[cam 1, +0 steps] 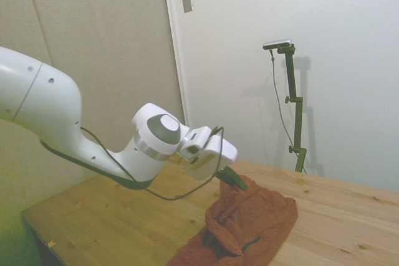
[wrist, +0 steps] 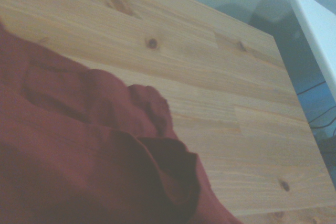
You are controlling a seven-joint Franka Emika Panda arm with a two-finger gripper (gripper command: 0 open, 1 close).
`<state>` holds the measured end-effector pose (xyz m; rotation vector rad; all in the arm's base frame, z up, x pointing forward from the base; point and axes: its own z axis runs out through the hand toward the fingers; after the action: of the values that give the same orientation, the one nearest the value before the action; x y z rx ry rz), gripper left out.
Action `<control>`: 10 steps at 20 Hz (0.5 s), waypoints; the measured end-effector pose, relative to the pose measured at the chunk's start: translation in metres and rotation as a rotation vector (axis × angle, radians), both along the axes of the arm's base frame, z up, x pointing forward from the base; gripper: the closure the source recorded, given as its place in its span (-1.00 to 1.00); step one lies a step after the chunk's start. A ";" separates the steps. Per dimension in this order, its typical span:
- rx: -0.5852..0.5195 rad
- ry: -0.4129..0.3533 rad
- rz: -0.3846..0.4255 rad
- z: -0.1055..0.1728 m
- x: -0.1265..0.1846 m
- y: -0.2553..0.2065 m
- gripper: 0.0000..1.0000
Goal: Fold the shorts
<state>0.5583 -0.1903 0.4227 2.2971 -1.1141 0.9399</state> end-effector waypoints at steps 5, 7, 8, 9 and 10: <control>0.001 -0.011 -0.031 0.014 0.037 -0.047 1.00; 0.005 -0.016 -0.044 0.019 0.049 -0.066 1.00; 0.009 -0.017 -0.055 0.020 0.053 -0.078 1.00; 0.012 -0.015 -0.066 0.019 0.059 -0.092 1.00; 0.014 -0.009 -0.074 0.016 0.064 -0.105 -1.00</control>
<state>0.6218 -0.2950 0.4387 2.2478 -1.2046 0.9182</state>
